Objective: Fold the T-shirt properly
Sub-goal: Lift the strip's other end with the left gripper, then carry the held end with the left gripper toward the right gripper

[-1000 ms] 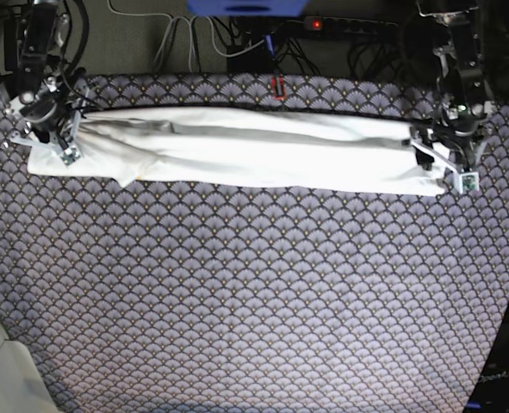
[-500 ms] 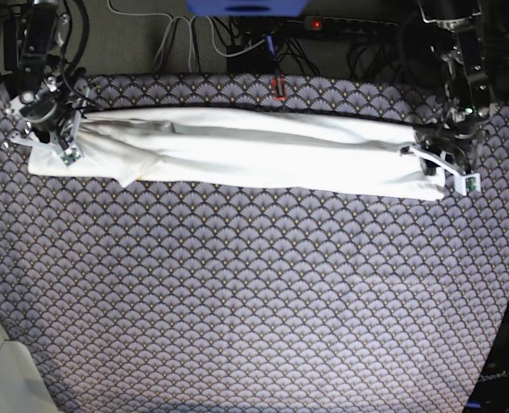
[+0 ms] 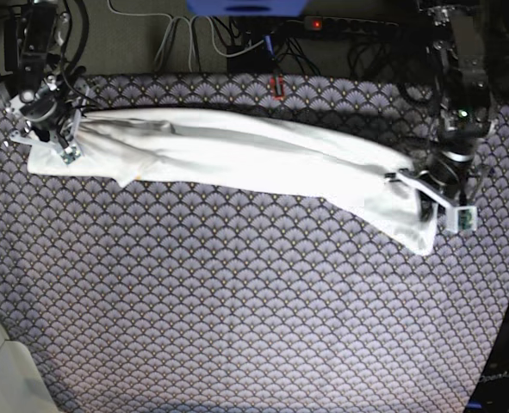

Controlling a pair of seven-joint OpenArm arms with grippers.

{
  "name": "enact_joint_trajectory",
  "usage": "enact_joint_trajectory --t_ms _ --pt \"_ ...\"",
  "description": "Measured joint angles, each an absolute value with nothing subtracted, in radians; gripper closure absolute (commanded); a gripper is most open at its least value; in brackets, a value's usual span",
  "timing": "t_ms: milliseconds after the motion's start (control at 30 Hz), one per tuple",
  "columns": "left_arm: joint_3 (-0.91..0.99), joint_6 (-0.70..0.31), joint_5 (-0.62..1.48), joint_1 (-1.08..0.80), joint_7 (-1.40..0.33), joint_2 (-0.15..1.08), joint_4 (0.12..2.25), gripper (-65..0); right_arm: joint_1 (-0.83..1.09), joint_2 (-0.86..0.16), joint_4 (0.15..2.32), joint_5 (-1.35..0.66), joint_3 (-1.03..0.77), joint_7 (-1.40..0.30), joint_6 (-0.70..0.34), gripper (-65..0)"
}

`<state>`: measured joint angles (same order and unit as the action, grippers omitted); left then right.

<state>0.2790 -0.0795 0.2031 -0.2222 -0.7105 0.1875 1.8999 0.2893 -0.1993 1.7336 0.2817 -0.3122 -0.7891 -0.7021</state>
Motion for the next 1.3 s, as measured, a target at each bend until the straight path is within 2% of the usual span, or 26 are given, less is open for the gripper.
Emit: enact_joint_trajectory --t_ms 100,300,567,833,933,1067,1300 --pt "0.147 -0.082 0.197 -0.254 -0.722 0.160 1.956 -0.3 0.287 -0.200 1.734 0.281 -0.311 -0.792 -0.702 0.0" --pt "-0.075 -0.079 0.192 -0.255 -0.722 0.084 1.898 -0.3 0.289 -0.200 1.734 0.281 -0.311 -0.792 -0.702 0.0" --pt "-0.175 -0.074 0.184 -0.223 -0.728 -0.013 1.781 -0.4 0.289 -0.202 1.734 0.281 -0.311 -0.791 -0.702 0.0" --pt "-0.297 -0.074 0.184 -0.189 -0.726 -0.025 1.678 -0.6 0.289 -0.202 1.734 0.281 -0.311 -0.792 -0.702 0.0" --pt "-0.310 -0.075 0.188 -0.186 -0.722 -0.046 1.668 -5.1 0.289 -0.202 1.734 0.281 -0.311 -0.792 -0.702 0.0" --pt "-0.308 -0.072 0.185 -0.187 -0.722 -0.062 1.667 -16.5 0.289 -0.202 1.734 0.281 -0.311 -0.792 -0.702 0.0" --pt "-0.355 -0.072 0.185 -0.178 -0.723 -0.083 1.665 -17.3 0.289 -0.204 1.734 0.281 -0.311 -0.792 -0.702 0.0"
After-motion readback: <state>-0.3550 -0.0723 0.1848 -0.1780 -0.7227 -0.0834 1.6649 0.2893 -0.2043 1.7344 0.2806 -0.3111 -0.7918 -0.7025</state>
